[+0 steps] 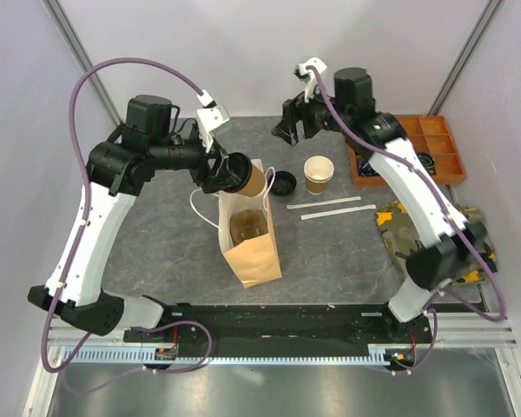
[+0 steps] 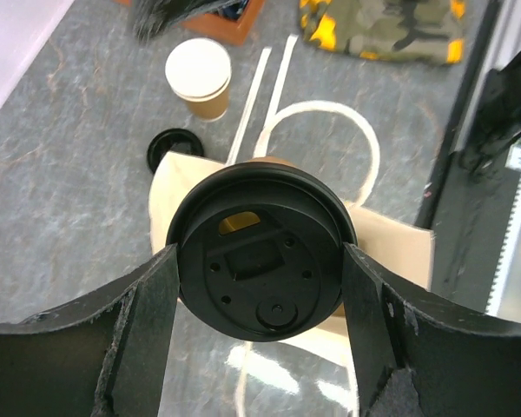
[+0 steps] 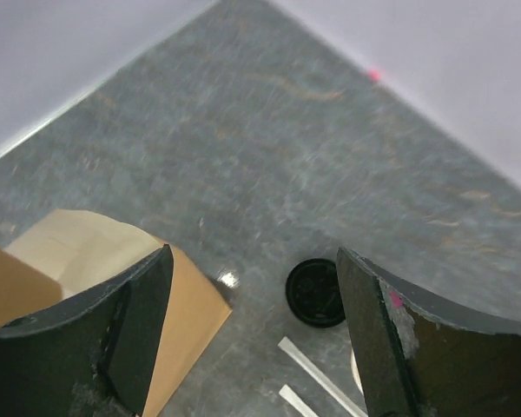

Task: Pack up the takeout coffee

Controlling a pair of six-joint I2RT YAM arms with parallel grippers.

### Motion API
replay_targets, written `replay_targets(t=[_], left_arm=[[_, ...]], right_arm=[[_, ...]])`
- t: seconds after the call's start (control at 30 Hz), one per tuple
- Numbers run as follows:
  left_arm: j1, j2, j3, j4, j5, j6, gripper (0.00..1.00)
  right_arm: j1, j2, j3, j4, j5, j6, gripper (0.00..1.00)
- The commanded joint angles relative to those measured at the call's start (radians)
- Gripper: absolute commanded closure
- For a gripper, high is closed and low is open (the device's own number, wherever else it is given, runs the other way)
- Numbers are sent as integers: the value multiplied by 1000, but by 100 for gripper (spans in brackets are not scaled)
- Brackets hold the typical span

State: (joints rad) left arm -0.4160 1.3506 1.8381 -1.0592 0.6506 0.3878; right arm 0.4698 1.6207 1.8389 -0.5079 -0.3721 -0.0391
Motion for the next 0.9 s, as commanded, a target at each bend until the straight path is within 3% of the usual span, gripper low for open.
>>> replay_targets(t=[0.0,0.17,0.7,0.87], left_arm=[[-62,13,49,-56,-94,147,57],[-89,27,46,-117,-118,212,57],[-136,133,69,-240,-230,367,58],[-175,174,82,-240,-256,384,58]], right_arm=[[-22,178,195,-196,-293,-65,18],[-22,237,215,-190,-431,-151,18],[-25,304,126,-193,-499,-321,28],[-51,308,119,-205,-582,-360,32]])
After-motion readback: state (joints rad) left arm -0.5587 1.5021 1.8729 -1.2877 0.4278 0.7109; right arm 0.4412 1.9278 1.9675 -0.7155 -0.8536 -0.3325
